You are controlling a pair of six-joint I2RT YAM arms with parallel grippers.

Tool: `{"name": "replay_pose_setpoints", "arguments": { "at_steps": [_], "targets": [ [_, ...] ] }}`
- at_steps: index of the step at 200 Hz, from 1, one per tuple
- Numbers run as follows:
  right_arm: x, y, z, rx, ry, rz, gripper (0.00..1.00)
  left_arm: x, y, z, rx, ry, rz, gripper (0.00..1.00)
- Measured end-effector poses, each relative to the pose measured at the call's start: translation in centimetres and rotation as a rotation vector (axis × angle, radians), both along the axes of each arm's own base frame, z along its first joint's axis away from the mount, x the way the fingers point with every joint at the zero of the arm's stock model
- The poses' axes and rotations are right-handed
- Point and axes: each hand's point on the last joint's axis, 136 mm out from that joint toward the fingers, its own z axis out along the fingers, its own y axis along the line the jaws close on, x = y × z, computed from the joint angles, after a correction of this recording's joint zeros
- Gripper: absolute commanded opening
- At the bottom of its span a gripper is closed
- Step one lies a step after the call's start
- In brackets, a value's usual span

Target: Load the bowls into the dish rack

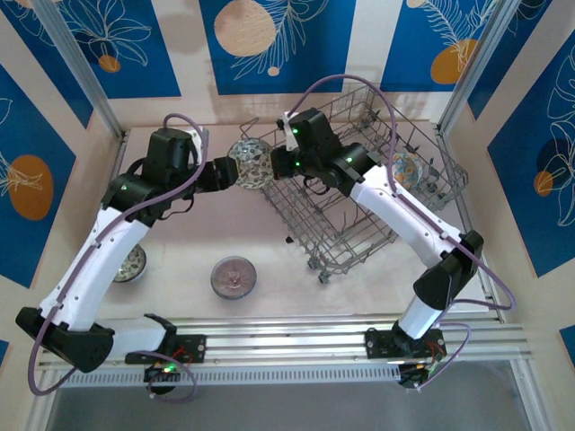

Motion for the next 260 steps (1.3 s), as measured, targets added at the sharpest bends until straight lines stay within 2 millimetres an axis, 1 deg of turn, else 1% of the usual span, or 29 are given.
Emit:
{"name": "replay_pose_setpoints", "arguments": {
  "at_steps": [7,30,49,63,85,110,122,142,168,191,223,260],
  "targets": [
    [0.3,-0.6,0.4,0.01,-0.006,-0.016,0.0,-0.1,0.1,0.2,0.003,-0.008,0.002,0.77],
    [1.3,-2.7,2.0,0.038,-0.042,-0.073,0.0,-0.3,0.7,0.8,0.011,-0.032,0.019,0.78],
    [2.3,-5.3,3.3,0.049,-0.075,-0.139,0.0,-0.5,1.2,1.2,0.016,-0.045,0.034,0.78],
    [3.2,-7.6,4.2,0.049,-0.099,-0.199,0.0,-0.6,1.4,1.3,0.016,-0.052,0.039,0.78],
    [4.3,-11.2,4.9,0.01,-0.144,-0.295,0.0,-0.8,1.5,0.6,0.027,-0.042,0.039,0.78],
    [5.1,-14.9,5.0,-0.076,-0.192,-0.399,0.0,-0.9,1.6,-1.1,0.047,-0.006,0.04,0.78],
    [5.2,-16.8,4.4,-0.13,-0.204,-0.444,0.0,-0.9,1.6,-1.9,0.056,0.011,0.039,0.78],
    [5.0,-19.8,3.0,-0.211,-0.202,-0.511,0.0,-1.0,1.7,-2.7,0.064,0.026,0.039,0.78],
    [4.3,-24.3,0.6,-0.306,-0.183,-0.614,0.0,-1.1,1.7,-3.5,0.076,0.043,0.037,0.78],
    [3.7,-27.4,-1.8,-0.376,-0.155,-0.683,0.0,-1.2,1.8,-4.1,0.082,0.055,0.036,0.78],
    [3.5,-30.3,-4.7,-0.469,-0.132,-0.736,0.0,-1.2,1.7,-4.4,0.081,0.058,0.033,0.78],
    [3.9,-33.0,-6.3,-0.551,-0.159,-0.784,0.0,-1.2,1.6,-4.9,0.079,0.07,0.028,0.78]
  ]
}}
